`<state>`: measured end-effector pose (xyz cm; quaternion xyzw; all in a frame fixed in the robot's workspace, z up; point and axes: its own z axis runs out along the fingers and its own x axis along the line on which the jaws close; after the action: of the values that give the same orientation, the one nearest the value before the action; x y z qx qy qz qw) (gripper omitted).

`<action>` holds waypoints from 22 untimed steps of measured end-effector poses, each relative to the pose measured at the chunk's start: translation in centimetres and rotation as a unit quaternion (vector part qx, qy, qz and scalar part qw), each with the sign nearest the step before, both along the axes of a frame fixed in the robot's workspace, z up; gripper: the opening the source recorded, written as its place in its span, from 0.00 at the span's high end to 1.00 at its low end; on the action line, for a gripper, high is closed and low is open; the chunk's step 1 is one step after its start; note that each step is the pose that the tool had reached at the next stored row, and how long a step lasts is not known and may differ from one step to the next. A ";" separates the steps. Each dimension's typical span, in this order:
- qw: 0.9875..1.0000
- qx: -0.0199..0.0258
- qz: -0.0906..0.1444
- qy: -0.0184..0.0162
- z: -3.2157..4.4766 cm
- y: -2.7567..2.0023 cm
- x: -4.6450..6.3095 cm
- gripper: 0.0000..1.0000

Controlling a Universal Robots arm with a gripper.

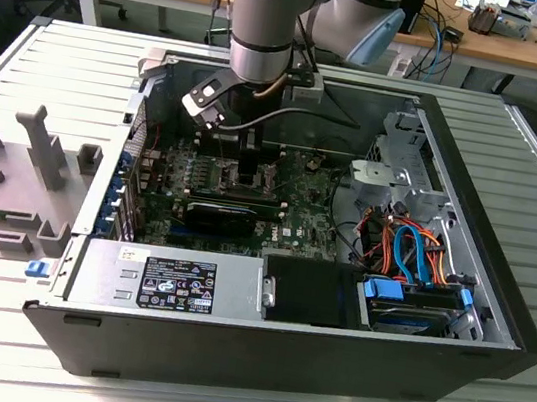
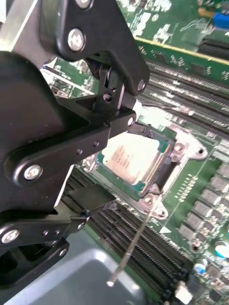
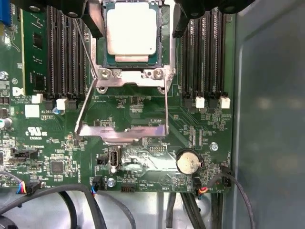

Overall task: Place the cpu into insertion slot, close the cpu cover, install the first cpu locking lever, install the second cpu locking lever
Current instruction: 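Place the cpu into insertion slot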

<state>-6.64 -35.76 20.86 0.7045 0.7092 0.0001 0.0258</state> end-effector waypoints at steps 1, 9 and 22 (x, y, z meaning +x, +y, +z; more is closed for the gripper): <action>1.000 0.008 0.000 0.001 0.07 0.00 0.3 0.32; 1.000 0.013 0.000 0.003 2.69 0.00 0.6 0.89; 1.000 0.017 0.000 0.003 4.78 -0.24 0.7 0.89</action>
<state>-5.94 -36.00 25.64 0.7049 0.7092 0.0099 0.0123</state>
